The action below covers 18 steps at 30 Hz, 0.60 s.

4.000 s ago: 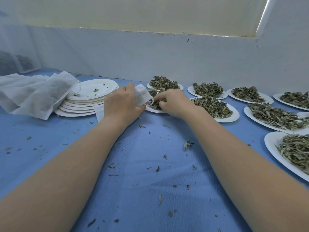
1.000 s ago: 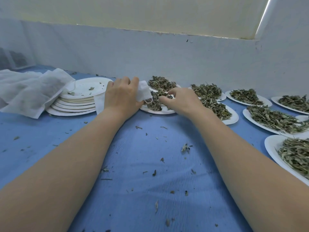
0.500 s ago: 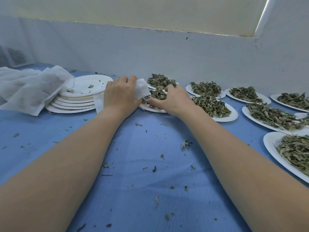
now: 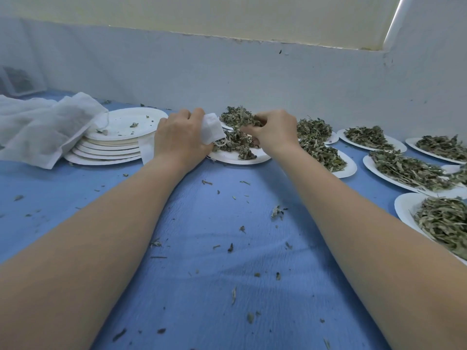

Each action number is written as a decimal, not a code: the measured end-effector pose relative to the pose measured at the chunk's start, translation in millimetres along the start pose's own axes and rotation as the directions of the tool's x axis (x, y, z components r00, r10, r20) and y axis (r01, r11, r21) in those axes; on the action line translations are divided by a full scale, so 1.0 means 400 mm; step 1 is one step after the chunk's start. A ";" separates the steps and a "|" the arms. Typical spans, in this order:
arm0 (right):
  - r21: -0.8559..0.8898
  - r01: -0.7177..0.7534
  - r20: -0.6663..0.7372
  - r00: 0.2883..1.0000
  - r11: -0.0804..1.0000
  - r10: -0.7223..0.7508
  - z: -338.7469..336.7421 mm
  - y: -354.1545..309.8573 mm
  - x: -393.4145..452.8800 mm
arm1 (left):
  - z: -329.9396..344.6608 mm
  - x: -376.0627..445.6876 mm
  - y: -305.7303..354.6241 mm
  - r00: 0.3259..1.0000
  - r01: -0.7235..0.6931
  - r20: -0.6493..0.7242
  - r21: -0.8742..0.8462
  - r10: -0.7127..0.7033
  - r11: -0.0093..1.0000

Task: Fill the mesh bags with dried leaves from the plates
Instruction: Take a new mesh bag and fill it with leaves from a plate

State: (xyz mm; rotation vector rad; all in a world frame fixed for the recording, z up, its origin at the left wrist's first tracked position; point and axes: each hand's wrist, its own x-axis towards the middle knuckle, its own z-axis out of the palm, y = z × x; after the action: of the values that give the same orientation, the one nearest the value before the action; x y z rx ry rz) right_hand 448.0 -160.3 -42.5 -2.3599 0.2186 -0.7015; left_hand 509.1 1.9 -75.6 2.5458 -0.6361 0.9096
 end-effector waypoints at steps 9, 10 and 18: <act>-0.029 0.122 0.143 0.983 0.992 -0.116 0.001 -0.011 0.002 | -0.011 0.004 0.009 0.995 0.081 0.061 -0.060 -0.077 0.995; -0.093 0.152 0.164 0.977 0.984 -0.135 0.002 -0.014 0.000 | -0.013 0.004 0.008 0.996 0.076 0.059 -0.071 -0.071 0.995; -0.369 0.374 0.236 0.923 0.851 -0.303 -0.001 -0.043 -0.002 | -0.015 -0.006 0.016 0.986 -0.169 0.009 0.041 0.169 0.985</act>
State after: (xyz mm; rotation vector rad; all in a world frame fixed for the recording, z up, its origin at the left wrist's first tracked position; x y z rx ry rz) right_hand 446.7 -146.9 -31.7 -2.8889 -0.1534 -0.6583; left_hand 501.0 0.0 -71.6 2.5619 -0.8547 0.9806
